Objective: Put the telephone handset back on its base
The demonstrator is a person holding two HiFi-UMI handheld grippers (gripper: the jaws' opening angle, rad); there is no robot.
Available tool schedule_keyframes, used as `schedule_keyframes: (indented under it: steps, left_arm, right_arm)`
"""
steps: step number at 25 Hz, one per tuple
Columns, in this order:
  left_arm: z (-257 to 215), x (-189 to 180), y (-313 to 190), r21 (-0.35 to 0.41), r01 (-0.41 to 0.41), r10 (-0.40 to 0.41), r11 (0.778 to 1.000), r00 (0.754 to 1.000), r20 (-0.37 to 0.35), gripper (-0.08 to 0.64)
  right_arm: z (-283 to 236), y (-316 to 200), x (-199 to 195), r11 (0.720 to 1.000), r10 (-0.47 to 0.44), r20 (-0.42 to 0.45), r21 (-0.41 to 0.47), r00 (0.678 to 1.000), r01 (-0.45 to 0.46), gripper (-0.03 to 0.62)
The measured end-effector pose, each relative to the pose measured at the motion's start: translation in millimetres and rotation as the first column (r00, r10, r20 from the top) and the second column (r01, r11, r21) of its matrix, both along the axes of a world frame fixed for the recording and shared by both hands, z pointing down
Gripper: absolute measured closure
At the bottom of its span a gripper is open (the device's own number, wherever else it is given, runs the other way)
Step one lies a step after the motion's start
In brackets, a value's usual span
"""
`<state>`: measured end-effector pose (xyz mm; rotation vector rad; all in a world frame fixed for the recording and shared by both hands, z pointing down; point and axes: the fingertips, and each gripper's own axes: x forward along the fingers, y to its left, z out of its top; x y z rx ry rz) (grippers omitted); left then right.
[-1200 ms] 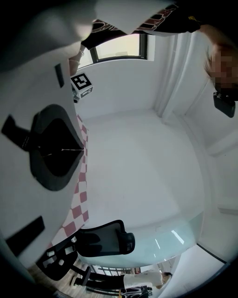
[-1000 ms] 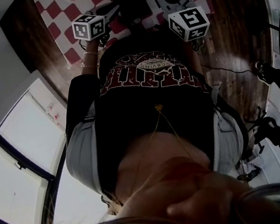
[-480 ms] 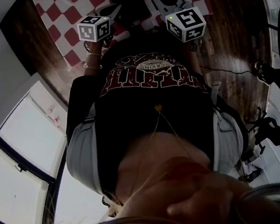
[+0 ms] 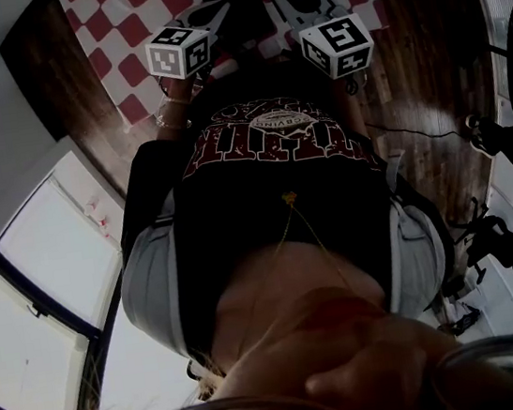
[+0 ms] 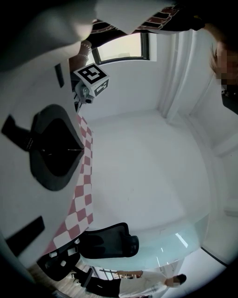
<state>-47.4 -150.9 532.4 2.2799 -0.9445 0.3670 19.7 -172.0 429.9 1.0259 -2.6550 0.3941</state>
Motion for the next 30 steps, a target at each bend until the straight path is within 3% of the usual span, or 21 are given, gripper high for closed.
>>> schedule_keyframes:
  steps: [19,25,30]
  left_arm:
    - [-91.7,2.0,-23.5,0.171,0.032,-0.022,0.985,0.998,-0.058,0.551]
    - [-116.6,2.3,-26.6,0.229,0.032,-0.024,0.973,0.999,-0.039,0.551]
    - [-137.0,1.3,-30.5,0.268,0.052,-0.036,0.962,0.997,-0.065,0.551]
  right_arm:
    - [-21.4,-10.3,-17.6,1.000,-0.015,0.075,0.015,0.997,0.014,0.571]
    - [-33.5,-11.8,-26.2,0.999,-0.035,0.092,0.031,0.995,0.032,0.571]
    - [-47.0,-13.3,-31.5,0.998,-0.044,0.116,0.047,0.992,0.039,0.572]
